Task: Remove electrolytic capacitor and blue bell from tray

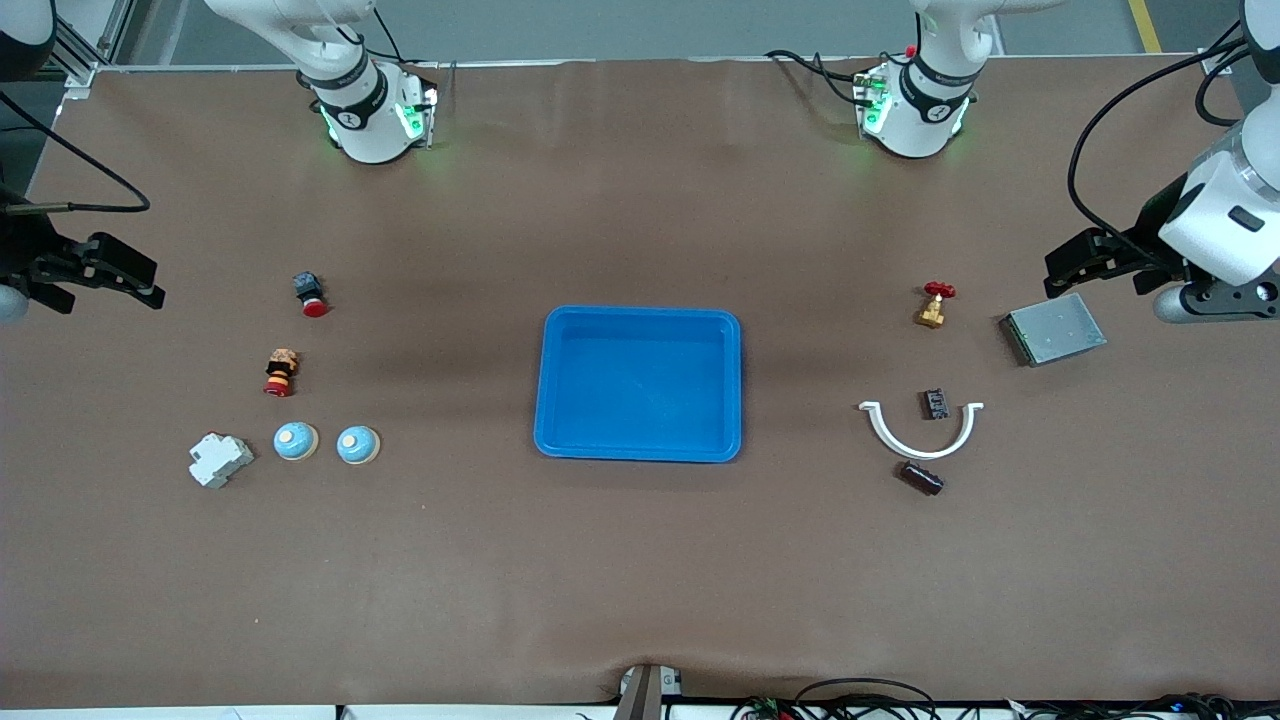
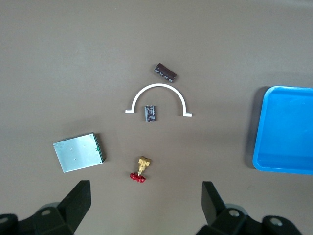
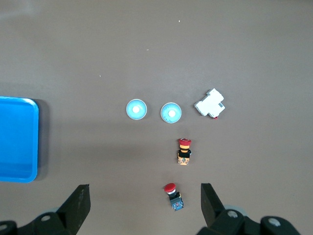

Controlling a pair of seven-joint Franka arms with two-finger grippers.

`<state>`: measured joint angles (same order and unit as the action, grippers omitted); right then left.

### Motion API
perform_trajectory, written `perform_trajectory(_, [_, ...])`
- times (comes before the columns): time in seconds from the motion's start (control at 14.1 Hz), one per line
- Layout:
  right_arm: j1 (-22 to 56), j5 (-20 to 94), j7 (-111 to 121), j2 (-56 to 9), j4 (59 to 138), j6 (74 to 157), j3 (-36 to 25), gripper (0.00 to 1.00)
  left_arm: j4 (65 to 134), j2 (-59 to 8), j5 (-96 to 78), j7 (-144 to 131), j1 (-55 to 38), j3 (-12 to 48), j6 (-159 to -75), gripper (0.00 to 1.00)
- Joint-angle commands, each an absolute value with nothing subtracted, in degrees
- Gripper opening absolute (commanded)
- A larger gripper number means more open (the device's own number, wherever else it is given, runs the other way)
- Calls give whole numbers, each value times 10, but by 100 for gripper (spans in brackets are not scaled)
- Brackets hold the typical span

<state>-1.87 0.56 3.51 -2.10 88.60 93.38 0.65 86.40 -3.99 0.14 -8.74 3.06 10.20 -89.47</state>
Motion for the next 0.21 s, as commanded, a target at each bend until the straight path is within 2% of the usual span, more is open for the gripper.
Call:
perform_trajectory(0.0, [-25,15,31,1,906,940,8,100,864,-39,-4,-91,32,101,-897,100])
perform_trajectory(0.14, [-25,14,31,3,912,940,8,100,864,-39,-4,-91,32,101,-897,100])
